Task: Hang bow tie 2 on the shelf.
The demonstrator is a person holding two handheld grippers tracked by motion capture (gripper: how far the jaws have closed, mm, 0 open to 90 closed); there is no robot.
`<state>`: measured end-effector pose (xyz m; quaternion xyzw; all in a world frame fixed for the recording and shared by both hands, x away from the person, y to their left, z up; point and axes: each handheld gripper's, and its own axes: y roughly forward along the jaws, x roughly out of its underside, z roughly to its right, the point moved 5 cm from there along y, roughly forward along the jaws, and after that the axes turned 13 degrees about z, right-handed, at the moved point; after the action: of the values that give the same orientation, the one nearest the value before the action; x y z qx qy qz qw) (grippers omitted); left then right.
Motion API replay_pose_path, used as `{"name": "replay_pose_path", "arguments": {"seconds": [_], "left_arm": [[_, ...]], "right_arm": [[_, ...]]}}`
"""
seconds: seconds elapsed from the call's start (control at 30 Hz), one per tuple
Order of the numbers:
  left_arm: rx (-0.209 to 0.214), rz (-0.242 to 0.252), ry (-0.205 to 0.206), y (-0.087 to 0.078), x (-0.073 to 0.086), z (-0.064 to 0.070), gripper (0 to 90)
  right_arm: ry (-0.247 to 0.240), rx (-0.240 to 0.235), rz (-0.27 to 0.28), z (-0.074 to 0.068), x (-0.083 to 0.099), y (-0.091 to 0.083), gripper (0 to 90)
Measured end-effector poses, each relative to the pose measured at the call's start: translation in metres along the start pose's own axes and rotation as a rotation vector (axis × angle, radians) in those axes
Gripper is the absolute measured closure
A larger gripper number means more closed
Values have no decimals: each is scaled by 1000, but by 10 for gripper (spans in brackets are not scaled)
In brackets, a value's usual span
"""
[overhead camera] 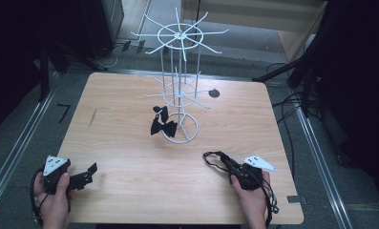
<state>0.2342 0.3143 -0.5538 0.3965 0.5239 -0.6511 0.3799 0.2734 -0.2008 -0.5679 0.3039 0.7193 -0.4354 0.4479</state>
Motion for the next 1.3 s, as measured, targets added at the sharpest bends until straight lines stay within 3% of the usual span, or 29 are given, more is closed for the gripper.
{"name": "replay_pose_path", "arguments": {"seconds": [0.1,0.13,0.4,0.67,1.3], "left_arm": [[1,0,0,0,0,0,10],[1,0,1,0,0,0,10],[0,2,2,0,0,0,10],[-3,-1,-2,0,0,0,10],[0,-3,-7,0,0,-1,10]], "right_arm": [[-10,-6,35,-4,-6,-2,817],[-21,-15,74,-7,-13,-6,817],[-45,-38,157,-18,-37,-18,816],[-74,-53,204,-29,-52,-23,816],[-89,-82,302,-46,-87,-25,814]]}}
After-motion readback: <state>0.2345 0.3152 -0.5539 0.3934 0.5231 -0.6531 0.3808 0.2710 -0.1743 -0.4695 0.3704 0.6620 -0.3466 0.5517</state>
